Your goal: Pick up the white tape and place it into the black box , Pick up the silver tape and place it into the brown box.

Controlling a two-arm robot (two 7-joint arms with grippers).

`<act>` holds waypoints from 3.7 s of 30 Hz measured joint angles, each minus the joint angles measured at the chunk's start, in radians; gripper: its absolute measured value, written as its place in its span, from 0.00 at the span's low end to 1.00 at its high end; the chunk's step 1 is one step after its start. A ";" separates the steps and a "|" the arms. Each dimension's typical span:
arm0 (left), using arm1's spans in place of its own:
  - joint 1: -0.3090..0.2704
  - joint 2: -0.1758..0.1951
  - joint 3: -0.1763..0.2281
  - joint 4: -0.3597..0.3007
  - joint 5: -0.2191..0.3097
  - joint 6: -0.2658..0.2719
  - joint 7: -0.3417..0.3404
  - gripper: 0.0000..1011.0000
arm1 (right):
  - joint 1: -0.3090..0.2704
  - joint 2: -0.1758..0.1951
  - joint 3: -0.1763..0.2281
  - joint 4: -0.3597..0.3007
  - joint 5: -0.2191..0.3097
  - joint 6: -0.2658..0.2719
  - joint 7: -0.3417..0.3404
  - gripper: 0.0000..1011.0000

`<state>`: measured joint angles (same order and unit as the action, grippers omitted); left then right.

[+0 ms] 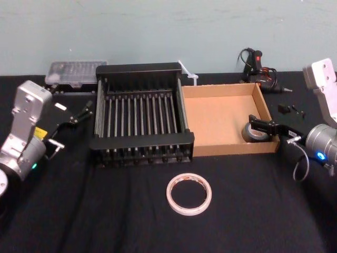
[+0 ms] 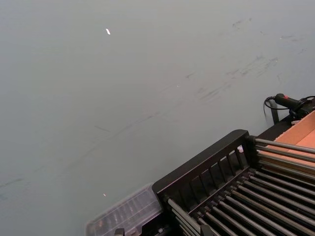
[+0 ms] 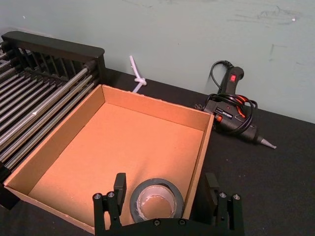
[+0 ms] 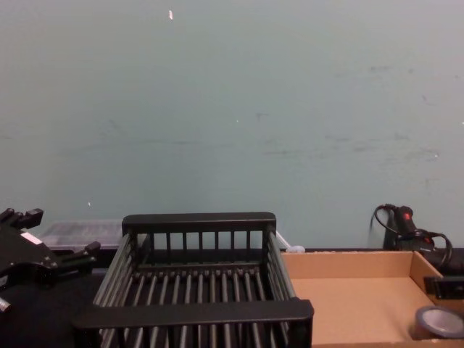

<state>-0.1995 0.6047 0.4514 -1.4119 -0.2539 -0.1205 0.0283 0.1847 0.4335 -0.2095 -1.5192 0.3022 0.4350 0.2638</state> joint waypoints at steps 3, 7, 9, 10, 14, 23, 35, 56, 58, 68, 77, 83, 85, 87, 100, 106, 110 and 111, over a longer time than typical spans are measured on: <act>0.000 0.000 0.000 0.000 0.000 0.000 0.000 0.99 | 0.000 0.000 0.000 0.000 0.000 0.000 0.000 0.99; 0.000 0.000 0.000 0.000 0.000 0.000 0.000 0.99 | 0.000 0.000 0.000 0.000 0.000 0.000 0.000 0.99; 0.000 0.000 0.000 0.000 0.000 0.000 0.000 0.99 | 0.000 0.000 0.000 0.000 0.000 0.000 0.000 0.99; 0.000 0.000 0.000 0.000 0.000 0.000 0.000 0.99 | 0.000 0.000 0.000 0.000 0.000 0.000 0.000 0.99; 0.000 0.000 0.000 0.000 0.000 0.000 0.000 0.99 | -0.007 0.006 0.000 -0.012 0.000 0.000 0.013 0.99; 0.000 0.000 0.000 0.000 0.000 0.000 0.000 0.99 | -0.049 0.039 0.000 -0.085 0.026 0.000 0.067 0.99; 0.000 0.000 0.000 0.000 0.000 0.000 0.000 0.99 | -0.107 0.111 -0.046 -0.197 0.068 -0.010 0.150 0.99; 0.000 0.000 0.000 0.000 0.000 0.000 0.000 0.99 | -0.124 0.182 -0.172 -0.238 0.064 -0.017 0.201 0.99; 0.000 0.000 0.000 0.000 0.000 0.000 0.000 0.99 | -0.120 0.185 -0.185 -0.234 0.068 -0.011 0.204 0.99; 0.000 0.000 0.000 0.000 0.000 0.000 0.000 0.99 | -0.090 0.187 -0.237 -0.208 0.072 0.010 0.210 0.99; 0.000 0.000 0.000 0.000 0.000 0.000 0.000 0.99 | -0.069 0.174 -0.274 -0.189 0.047 0.032 0.185 0.99; 0.000 0.000 0.000 0.000 0.000 0.000 0.000 0.99 | -0.060 0.166 -0.287 -0.181 0.032 0.035 0.185 0.99; 0.000 0.000 0.000 0.000 0.000 0.000 0.000 0.99 | -0.058 0.165 -0.290 -0.180 0.030 0.035 0.186 0.99; 0.000 0.000 0.000 0.000 0.000 0.000 0.000 0.99 | -0.056 0.163 -0.295 -0.178 0.026 0.036 0.189 0.99; 0.000 0.000 0.000 0.000 0.000 0.000 0.000 0.99 | -0.045 0.152 -0.313 -0.162 0.005 0.041 0.203 0.99; 0.000 0.000 0.000 0.000 0.000 0.000 0.000 0.99 | -0.044 0.149 -0.318 -0.159 0.000 0.046 0.208 0.99; 0.000 0.000 0.000 0.000 0.000 0.000 0.000 0.99 | -0.043 0.146 -0.320 -0.156 -0.004 0.049 0.209 0.99; 0.000 0.000 0.000 0.000 0.000 0.000 0.000 0.99 | -0.043 0.146 -0.320 -0.156 -0.005 0.051 0.209 0.99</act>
<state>-0.1995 0.6047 0.4514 -1.4120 -0.2539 -0.1205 0.0283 0.1419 0.5791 -0.5300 -1.6748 0.2972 0.4856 0.4728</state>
